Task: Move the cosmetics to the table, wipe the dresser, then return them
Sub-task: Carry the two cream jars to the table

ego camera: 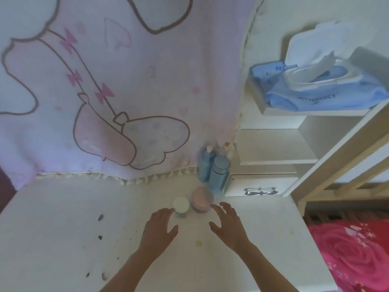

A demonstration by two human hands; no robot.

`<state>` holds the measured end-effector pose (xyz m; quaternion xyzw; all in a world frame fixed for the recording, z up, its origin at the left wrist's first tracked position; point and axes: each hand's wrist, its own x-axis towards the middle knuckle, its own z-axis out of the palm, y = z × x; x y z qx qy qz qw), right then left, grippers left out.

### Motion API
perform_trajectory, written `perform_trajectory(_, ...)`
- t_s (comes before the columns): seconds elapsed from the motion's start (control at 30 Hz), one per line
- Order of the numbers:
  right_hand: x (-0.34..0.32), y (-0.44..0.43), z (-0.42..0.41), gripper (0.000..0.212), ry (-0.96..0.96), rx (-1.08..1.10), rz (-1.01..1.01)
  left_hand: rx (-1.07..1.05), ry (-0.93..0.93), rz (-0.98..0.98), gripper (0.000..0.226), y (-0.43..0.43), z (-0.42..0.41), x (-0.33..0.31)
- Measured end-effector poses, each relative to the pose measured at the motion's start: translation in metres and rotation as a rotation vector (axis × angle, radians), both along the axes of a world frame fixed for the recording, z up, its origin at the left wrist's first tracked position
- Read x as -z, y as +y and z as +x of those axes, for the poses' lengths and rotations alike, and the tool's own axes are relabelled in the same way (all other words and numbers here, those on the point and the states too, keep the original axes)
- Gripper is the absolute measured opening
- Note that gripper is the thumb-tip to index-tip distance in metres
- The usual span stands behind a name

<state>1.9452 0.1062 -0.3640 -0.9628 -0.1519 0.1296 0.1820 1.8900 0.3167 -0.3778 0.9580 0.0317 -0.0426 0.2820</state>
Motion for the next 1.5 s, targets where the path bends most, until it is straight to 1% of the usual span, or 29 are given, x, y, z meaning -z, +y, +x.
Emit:
perform_trajectory(0.1,0.001,0.010,0.018,0.058,0.003,0.027,0.018,-0.028,0.020,-0.015,0.055,-0.001,0.022,0.004)
perform_trajectory(0.17,0.002,0.018,0.028,0.060,-0.006,0.028,0.023,-0.020,0.025,-0.018,0.061,-0.001,0.037,0.006)
perform_trajectory(0.3,0.004,0.028,0.046,0.062,-0.012,0.002,0.009,0.043,0.076,-0.013,0.068,-0.002,0.058,0.014)
perform_trajectory(0.37,0.010,0.033,0.053,0.059,-0.033,0.017,0.037,0.055,0.057,-0.025,0.068,-0.001,0.060,0.023)
perform_trajectory(0.43,0.013,0.042,0.053,0.055,-0.006,0.036,0.053,0.055,0.027,-0.043,0.068,0.003,0.062,0.032)
perform_trajectory(0.5,0.026,0.046,0.057,0.057,-0.028,0.045,0.054,0.047,0.024,-0.061,0.067,0.006,0.065,0.036)
perform_trajectory(0.53,0.033,0.046,0.059,0.061,0.010,0.038,0.085,0.046,-0.005,-0.023,0.069,0.006,0.066,0.035)
perform_trajectory(0.6,0.037,0.047,0.062,0.065,0.013,0.025,0.078,0.055,0.028,-0.036,0.074,0.006,0.070,0.032)
perform_trajectory(0.63,0.036,0.048,0.063,0.065,0.006,0.013,0.057,0.043,0.061,-0.058,0.073,0.005,0.071,0.033)
perform_trajectory(0.7,0.037,0.048,0.065,0.068,0.018,0.000,0.080,0.038,0.104,-0.075,0.070,0.004,0.074,0.035)
perform_trajectory(0.77,0.044,0.047,0.067,0.072,0.001,0.014,0.127,0.023,0.082,-0.107,0.071,0.005,0.074,0.037)
perform_trajectory(0.83,0.050,0.046,0.067,0.071,-0.009,0.028,0.170,0.005,0.067,-0.128,0.075,0.008,0.073,0.035)
perform_trajectory(0.93,0.041,0.049,0.066,0.061,-0.074,0.068,0.235,-0.009,0.032,-0.107,0.072,0.017,0.075,0.027)
perform_trajectory(1.03,0.023,0.060,0.069,0.056,-0.092,0.026,0.287,-0.023,-0.094,-0.079,0.069,0.034,0.075,0.020)
perform_trajectory(1.1,0.010,0.071,0.072,0.058,-0.093,-0.019,0.317,-0.074,-0.137,-0.088,0.069,0.048,0.069,0.013)
perform_trajectory(1.2,-0.001,0.089,0.077,0.060,-0.117,-0.091,0.364,-0.270,-0.150,-0.108,0.065,0.069,0.059,-0.004)
perform_trajectory(1.27,-0.010,0.103,0.077,0.065,-0.117,-0.153,0.346,-0.361,-0.168,-0.102,0.067,0.084,0.043,-0.012)
perform_trajectory(1.43,-0.022,0.145,0.065,0.062,-0.104,-0.413,0.351,-0.602,-0.216,-0.087,0.066,0.105,-0.019,-0.029)
perform_trajectory(1.5,-0.028,0.163,0.053,0.068,-0.081,-0.506,0.375,-0.695,-0.200,-0.079,0.066,0.109,-0.052,-0.034)
